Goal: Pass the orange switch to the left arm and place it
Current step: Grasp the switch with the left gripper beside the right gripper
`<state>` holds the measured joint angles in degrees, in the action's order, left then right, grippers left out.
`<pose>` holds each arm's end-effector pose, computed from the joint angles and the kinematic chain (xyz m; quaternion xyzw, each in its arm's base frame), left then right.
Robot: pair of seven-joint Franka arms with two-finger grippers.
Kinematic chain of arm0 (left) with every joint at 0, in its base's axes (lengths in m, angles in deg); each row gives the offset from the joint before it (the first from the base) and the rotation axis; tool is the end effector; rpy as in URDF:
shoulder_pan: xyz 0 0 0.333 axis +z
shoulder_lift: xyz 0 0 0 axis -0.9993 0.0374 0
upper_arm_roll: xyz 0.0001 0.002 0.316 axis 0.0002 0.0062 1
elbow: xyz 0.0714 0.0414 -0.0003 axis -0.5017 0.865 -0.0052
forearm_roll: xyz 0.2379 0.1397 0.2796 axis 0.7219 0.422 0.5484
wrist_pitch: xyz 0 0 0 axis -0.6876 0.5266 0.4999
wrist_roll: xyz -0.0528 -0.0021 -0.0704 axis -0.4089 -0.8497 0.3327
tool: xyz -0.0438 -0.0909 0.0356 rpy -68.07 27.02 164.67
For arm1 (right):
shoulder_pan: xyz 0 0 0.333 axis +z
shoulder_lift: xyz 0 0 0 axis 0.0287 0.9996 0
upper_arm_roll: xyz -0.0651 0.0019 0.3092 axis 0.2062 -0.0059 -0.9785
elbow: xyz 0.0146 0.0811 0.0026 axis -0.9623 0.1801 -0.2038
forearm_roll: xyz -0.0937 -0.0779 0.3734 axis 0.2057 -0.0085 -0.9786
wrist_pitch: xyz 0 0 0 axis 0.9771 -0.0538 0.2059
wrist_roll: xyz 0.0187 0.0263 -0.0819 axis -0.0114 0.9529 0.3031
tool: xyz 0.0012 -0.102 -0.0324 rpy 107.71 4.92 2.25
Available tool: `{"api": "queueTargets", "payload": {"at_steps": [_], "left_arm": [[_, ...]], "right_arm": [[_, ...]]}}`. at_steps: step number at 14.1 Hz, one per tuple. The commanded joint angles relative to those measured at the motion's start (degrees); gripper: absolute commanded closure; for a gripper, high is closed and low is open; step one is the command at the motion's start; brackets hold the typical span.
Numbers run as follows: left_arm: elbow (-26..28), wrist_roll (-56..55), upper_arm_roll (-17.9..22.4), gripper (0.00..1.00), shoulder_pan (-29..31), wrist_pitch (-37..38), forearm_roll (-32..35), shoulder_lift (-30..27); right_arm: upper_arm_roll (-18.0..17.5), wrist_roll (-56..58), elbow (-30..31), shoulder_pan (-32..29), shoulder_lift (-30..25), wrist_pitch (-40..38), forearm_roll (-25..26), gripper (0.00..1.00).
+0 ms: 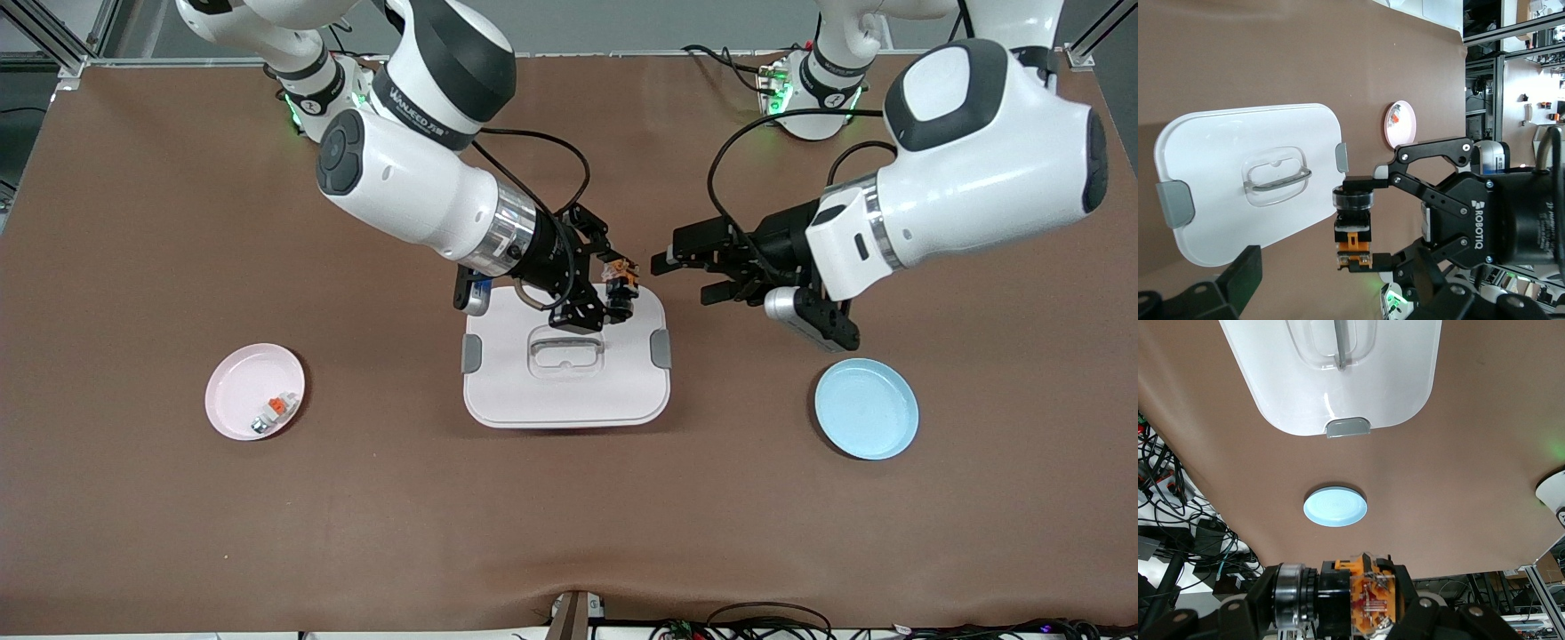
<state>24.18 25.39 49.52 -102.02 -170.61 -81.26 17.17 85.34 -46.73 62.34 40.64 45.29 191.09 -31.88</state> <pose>0.6097 -0.2903 0.5712 0.9170 -0.0568 -0.0042 0.3947 0.5923 0.4733 0.5412 -0.6288 0.6907 0.2524 0.2526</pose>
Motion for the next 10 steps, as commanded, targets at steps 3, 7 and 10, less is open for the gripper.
{"api": "queueTargets", "payload": {"at_steps": [3, 7, 10], "left_arm": [[0.7, 4.0, 0.0, 0.00, -0.5, -3.2, -1.8, 2.0], [0.7, 3.7, 0.1, 0.02, -3.2, -7.9, -6.0, 3.0], [2.1, 4.1, 0.1, 0.08, -3.3, -7.8, -5.3, 2.9]], "right_arm": [[0.3, -1.4, -2.4, 0.6, 1.2, 0.0, -0.9, 1.00], [0.4, -1.4, -2.4, 0.8, 1.2, 0.2, -0.9, 1.00], [0.4, -1.4, -2.4, 1.0, 1.2, 0.2, -0.9, 1.00]]}}
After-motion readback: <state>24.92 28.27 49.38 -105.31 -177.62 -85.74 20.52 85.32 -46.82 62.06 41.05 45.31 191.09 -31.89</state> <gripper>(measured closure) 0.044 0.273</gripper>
